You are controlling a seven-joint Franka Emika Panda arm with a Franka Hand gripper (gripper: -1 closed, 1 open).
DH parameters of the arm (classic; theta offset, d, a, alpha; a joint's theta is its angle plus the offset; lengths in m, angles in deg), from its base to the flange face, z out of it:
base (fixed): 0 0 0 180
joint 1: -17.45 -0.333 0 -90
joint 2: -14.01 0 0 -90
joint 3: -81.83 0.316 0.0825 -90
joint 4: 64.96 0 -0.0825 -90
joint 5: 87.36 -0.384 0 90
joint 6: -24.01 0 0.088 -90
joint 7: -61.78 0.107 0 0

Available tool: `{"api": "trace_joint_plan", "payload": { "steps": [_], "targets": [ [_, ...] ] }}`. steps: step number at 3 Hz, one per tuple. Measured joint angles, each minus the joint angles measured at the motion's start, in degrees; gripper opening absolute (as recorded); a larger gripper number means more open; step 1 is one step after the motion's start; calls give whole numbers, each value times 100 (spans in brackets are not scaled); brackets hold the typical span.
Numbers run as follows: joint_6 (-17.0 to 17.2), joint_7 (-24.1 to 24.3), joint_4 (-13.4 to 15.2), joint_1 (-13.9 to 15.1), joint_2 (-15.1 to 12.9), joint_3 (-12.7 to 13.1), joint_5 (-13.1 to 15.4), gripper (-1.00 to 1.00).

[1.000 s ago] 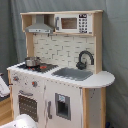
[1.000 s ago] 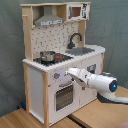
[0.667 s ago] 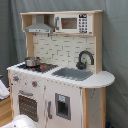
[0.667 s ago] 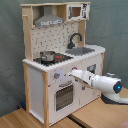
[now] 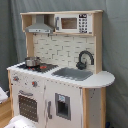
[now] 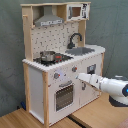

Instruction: Play with the kitchen

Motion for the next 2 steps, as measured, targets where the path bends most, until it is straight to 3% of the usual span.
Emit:
{"api": "trace_joint_plan", "payload": {
  "steps": [1,2],
  "targets": [
    [148,-488,57,-181,39,57,181,100],
    [138,-1136,123,-181,39,56,232,100]
  ]
}}
